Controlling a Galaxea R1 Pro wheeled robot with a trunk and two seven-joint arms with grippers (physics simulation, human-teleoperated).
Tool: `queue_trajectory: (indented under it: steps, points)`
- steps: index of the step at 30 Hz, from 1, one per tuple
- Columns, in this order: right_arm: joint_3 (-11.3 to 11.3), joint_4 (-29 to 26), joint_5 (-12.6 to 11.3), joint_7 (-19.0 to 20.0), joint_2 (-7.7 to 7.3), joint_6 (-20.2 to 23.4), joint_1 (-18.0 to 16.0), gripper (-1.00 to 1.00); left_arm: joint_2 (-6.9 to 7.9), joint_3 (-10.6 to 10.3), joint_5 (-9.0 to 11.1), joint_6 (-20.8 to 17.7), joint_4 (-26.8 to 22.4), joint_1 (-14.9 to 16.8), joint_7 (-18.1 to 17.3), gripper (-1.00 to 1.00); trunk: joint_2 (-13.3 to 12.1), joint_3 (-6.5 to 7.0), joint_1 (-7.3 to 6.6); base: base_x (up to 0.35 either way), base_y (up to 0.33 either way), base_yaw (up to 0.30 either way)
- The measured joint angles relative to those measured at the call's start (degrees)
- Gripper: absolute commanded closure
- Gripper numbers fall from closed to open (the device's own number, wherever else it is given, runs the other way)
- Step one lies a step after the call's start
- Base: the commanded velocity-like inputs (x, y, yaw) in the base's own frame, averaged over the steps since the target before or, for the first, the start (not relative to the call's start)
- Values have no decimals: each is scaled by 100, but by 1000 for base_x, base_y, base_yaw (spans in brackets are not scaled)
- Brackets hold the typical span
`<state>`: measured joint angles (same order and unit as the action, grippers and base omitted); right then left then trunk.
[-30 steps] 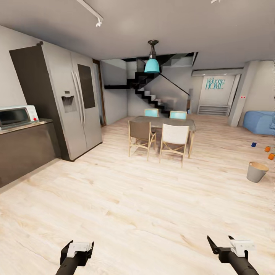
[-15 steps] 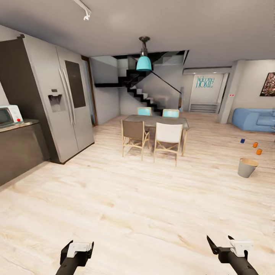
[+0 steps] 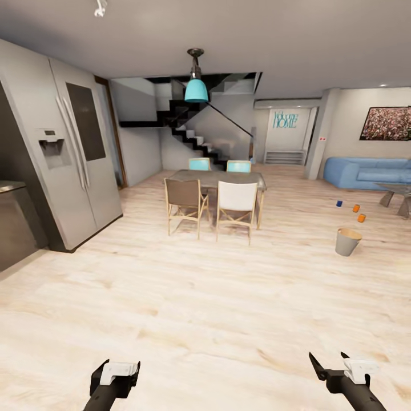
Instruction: Put the three can of soda from the living room inside the tash can in the kitchen.
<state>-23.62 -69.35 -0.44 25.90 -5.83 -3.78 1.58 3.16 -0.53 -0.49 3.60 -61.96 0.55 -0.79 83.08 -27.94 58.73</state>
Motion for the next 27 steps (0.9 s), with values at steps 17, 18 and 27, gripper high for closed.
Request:
queue_trajectory:
  steps: [17,18,27]
  points:
    - [-5,-1,7,10,3,-5,0,-100,0,-1,5,-2,0,3,0,-100,0,-32,0,153,109,-162]
    - [-4,0,7,10,3,-5,0,-100,0,-1,5,-3,0,4,0,-100,0,-32,0,233,190,-23]
    - [6,1,1,-8,3,-1,0,-100,0,-4,5,-8,0,2,0,-100,0,-33,0,249,209,-134]
